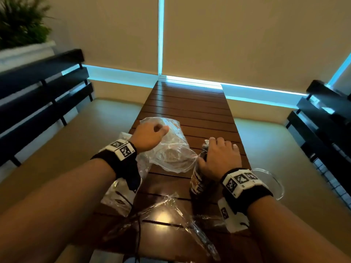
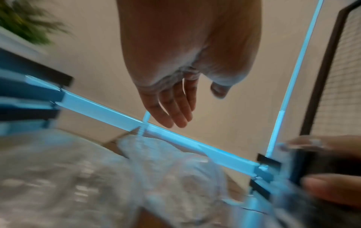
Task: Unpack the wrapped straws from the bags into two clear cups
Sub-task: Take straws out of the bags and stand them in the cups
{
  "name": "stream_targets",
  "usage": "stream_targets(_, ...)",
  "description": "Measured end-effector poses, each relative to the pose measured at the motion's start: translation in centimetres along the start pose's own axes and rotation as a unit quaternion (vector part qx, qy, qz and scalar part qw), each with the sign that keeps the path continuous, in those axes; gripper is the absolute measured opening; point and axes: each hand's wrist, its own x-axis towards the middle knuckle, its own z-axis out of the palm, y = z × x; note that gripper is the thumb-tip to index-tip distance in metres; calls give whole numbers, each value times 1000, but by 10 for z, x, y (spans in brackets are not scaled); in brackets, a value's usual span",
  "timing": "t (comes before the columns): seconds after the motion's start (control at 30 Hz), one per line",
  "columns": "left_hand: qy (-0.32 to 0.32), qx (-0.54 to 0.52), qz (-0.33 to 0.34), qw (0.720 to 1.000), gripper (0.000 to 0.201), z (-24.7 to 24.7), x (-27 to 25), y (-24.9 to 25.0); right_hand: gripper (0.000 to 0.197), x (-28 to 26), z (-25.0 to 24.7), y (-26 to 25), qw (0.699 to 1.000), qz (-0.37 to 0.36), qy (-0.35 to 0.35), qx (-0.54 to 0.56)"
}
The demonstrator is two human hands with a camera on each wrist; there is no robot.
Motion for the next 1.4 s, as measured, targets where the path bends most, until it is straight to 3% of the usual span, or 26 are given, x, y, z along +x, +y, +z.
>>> stream_targets(0.07,50,78,-51,994,35,-27,6,-39,101,6,-14,-6,1000,19,-11,-8)
stream_targets(0.1,48,95,-90,990,40,-38,7,-58,103,7,-22,-14,1000,14,16,-5)
stream_targets(0.2,-16,182,-215,959,52,-58,-1,-103,71,8,-40,-56,984,-95,149,36)
stream_targets(0.23,-32,210,-249,945,61,-60,-6,-118,56,7,-41,-75,976,-142,154,58)
stream_targets(0.33,-65,200,-308,928,85,-59,-21,-154,29,5,-20,-128,964,-225,26,142)
stream_targets(0.43,-116,145,-346,920,73,-56,-34,-178,24,1,22,-182,930,-290,-110,197)
stream_targets(0.53,-132,126,-342,922,68,-56,-44,-193,20,-11,54,-220,904,-343,-197,160)
stream_targets(0.67,-87,100,-355,925,42,-62,-52,-196,51,-29,73,-243,904,-346,-233,88)
stream_targets(0.73,-73,90,-346,931,33,-68,-51,-192,51,-37,81,-249,917,-339,-196,73)
stream_targets(0.8,-71,65,-332,938,34,-78,-50,-185,38,-44,86,-253,931,-327,-134,91)
stream_targets(0.9,-60,15,-312,948,36,-96,-49,-163,27,-47,79,-250,940,-300,-61,153)
stream_targets(1.0,-29,-66,-301,951,24,-117,-46,-129,19,-48,56,-243,936,-260,15,239)
stream_targets(1.07,7,-133,-299,945,15,-131,-45,-103,12,-45,38,-241,924,-224,60,305)
stream_targets(1.13,43,-134,-267,953,10,-144,-42,-75,13,-38,20,-239,909,-190,92,360)
stream_targets(1.27,114,-146,-173,967,25,-166,-32,-20,8,-20,-16,-225,871,-159,167,434)
stream_targets(1.33,134,-198,-127,963,12,-169,-30,1,10,-12,-31,-211,851,-149,216,454)
stream_targets(1.4,145,-240,-98,955,19,-163,-28,17,12,-4,-42,-196,830,-134,261,475)
